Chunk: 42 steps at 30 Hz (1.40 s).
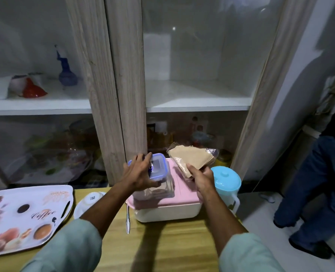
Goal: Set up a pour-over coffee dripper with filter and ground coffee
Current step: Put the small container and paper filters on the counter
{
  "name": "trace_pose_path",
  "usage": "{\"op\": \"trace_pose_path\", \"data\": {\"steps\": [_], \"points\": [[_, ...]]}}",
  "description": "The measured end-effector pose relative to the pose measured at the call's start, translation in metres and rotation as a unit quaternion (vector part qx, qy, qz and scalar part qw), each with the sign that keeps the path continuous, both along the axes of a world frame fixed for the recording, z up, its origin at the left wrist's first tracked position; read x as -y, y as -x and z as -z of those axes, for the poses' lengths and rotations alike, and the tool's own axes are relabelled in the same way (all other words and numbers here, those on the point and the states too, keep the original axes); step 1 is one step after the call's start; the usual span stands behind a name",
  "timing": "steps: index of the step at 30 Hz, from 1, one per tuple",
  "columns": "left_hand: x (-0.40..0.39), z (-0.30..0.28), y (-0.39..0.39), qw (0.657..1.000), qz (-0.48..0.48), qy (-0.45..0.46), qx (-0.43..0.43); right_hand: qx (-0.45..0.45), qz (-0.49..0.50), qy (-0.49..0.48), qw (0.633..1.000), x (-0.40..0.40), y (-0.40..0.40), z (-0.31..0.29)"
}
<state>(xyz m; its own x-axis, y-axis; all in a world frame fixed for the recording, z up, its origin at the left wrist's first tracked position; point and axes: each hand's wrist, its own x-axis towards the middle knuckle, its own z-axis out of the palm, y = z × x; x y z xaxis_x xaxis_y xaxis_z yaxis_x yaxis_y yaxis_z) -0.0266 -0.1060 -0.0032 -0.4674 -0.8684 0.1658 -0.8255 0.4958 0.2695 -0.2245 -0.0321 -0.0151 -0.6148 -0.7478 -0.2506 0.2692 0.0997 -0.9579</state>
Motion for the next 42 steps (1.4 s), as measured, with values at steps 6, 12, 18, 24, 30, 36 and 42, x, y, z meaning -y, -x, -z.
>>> {"op": "trace_pose_path", "data": {"steps": [6, 12, 18, 24, 30, 36, 42], "points": [[-0.051, -0.021, -0.016, 0.999, 0.009, 0.026, -0.022, 0.048, 0.017, 0.064, 0.997, -0.052, -0.007, -0.012], [-0.112, -0.011, -0.021, 0.998, 0.042, 0.025, -0.039, 0.033, 0.041, 0.084, 0.995, -0.118, -0.008, -0.003], [-0.167, 0.031, -0.016, 0.996, 0.079, -0.009, -0.033, 0.016, 0.069, 0.019, 0.997, -0.181, -0.008, 0.033], [-0.203, 0.077, -0.006, 0.994, 0.080, -0.071, 0.016, -0.008, 0.089, -0.080, 0.993, -0.222, 0.004, 0.077], [-0.218, 0.112, 0.011, 0.989, 0.074, -0.113, 0.063, -0.009, 0.072, -0.180, 0.981, -0.229, 0.034, 0.117], [-0.214, 0.133, 0.027, 0.982, 0.077, -0.137, 0.109, -0.035, 0.057, -0.239, 0.969, -0.214, 0.055, 0.143], [-0.209, 0.148, 0.032, 0.976, 0.066, -0.139, 0.156, -0.168, -0.039, -0.374, 0.911, -0.208, 0.068, 0.143]]}}
